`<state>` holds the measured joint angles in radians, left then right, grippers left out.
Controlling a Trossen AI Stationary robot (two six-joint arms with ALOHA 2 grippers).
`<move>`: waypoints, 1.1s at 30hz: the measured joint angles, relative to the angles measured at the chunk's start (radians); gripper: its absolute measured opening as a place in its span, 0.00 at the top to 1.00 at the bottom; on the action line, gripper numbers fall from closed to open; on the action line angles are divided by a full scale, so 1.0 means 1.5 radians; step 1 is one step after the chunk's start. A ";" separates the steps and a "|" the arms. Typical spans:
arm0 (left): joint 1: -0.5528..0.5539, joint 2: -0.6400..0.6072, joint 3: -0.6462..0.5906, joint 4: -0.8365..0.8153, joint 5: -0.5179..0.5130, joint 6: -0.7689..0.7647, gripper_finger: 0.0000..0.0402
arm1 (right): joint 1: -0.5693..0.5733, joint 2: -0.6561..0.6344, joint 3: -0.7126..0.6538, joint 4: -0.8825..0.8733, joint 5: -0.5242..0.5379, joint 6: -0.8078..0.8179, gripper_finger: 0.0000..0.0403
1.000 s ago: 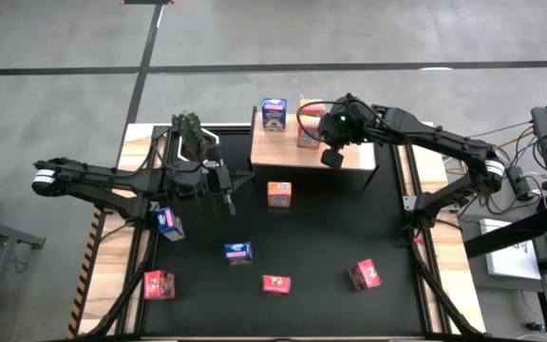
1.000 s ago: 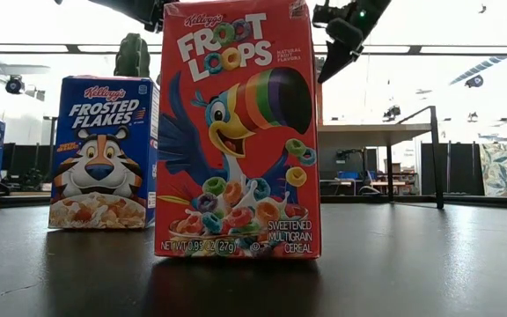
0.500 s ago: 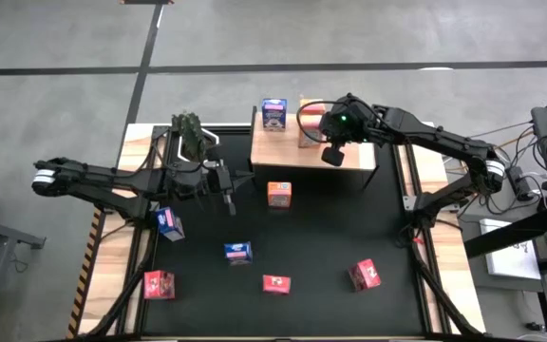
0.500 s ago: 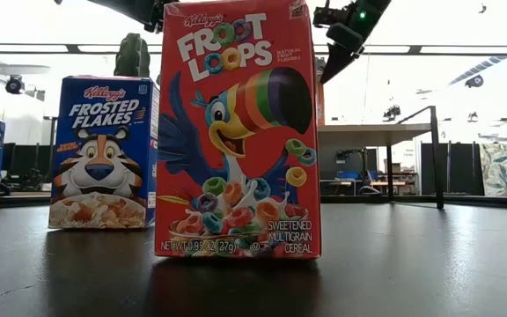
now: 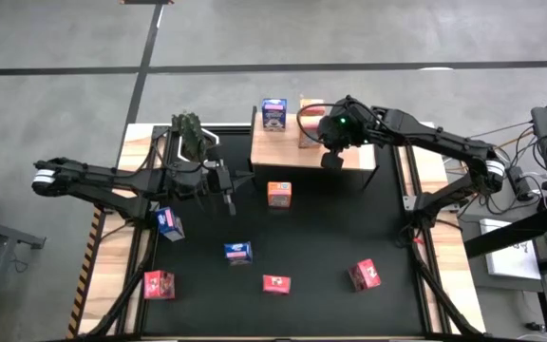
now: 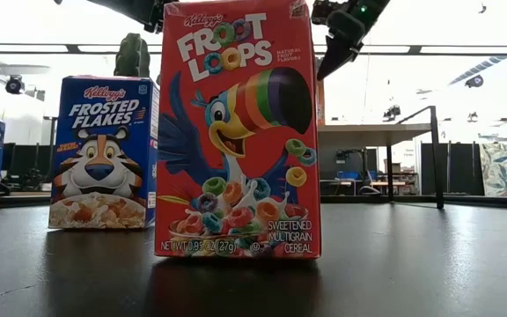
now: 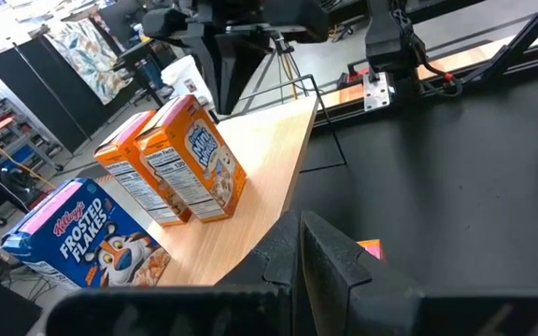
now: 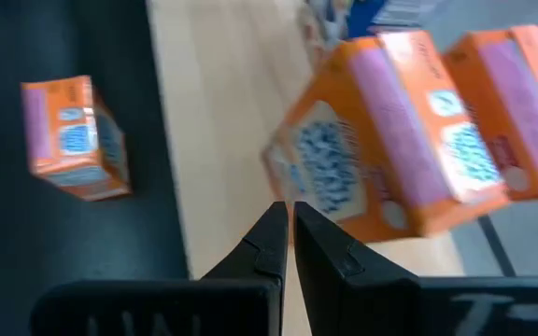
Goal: Stack cereal on shelf
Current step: Put the right blue cereal box on the shelf
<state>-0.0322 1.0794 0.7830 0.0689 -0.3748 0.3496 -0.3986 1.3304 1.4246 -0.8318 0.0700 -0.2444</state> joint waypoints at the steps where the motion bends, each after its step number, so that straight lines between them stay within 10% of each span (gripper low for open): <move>1: 0.000 0.000 0.000 0.000 0.000 0.000 1.00 | 0.007 -0.002 0.000 0.000 0.000 0.000 0.97; 19: -0.043 0.000 0.008 -0.124 0.042 -0.216 1.00 | 0.194 -0.123 -0.220 0.245 0.006 -0.002 0.97; 33: -0.243 0.092 0.234 -0.421 0.136 -0.503 0.99 | 0.216 -0.234 -0.441 0.560 -0.001 -0.080 0.97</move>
<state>-0.3968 1.2170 1.1345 -0.5623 -0.1710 -0.4046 -0.0750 0.9800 0.7625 0.0080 0.0688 -0.3637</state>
